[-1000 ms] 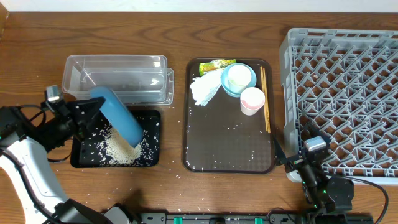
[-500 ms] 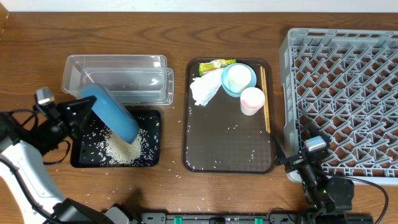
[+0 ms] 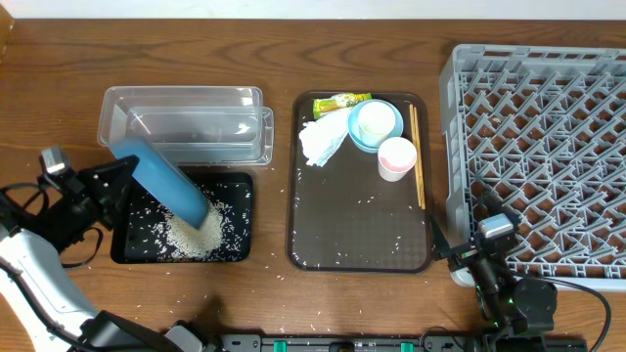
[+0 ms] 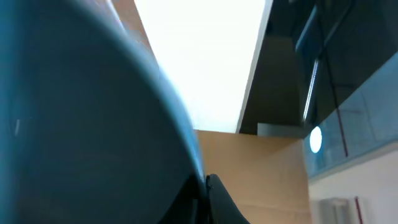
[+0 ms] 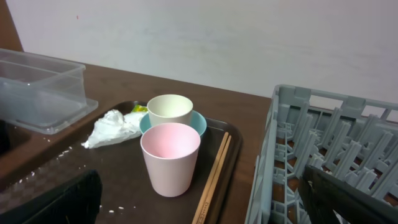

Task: Sort waste into correct bins and load items into the dishwasher rack
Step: 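Tilt the blue plate with the left gripper, dumping rice onto black tray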

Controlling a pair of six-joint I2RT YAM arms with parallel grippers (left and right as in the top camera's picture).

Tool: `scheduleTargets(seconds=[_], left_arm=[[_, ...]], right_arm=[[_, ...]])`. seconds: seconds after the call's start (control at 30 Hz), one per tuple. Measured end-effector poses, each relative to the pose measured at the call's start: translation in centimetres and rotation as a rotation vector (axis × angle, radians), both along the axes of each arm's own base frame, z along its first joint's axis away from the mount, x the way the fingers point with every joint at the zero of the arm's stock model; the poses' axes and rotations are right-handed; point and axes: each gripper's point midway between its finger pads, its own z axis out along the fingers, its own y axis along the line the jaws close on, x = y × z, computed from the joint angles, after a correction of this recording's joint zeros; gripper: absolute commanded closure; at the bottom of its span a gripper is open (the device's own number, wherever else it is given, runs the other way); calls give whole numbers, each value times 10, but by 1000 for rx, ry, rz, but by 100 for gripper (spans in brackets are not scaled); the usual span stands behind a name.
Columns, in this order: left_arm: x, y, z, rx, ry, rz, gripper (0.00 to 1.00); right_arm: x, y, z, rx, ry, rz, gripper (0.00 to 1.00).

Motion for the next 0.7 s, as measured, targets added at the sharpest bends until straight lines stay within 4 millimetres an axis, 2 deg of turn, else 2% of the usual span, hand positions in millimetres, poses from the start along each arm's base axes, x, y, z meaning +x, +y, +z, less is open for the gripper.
scheduleTargets(seconds=[0.2, 0.43, 0.53, 0.7], left_arm=[[0, 1, -3, 36, -7, -1, 94], [-8, -4, -14, 40, 85, 4, 94], [-11, -10, -7, 85, 57, -1, 94], [-23, -30, 12, 242, -11, -18, 94]], right_arm=[[0, 0, 0, 0, 0, 0, 1], [0, 0, 0, 0, 0, 0, 1], [0, 0, 0, 0, 0, 0, 1], [0, 0, 0, 0, 0, 0, 1]])
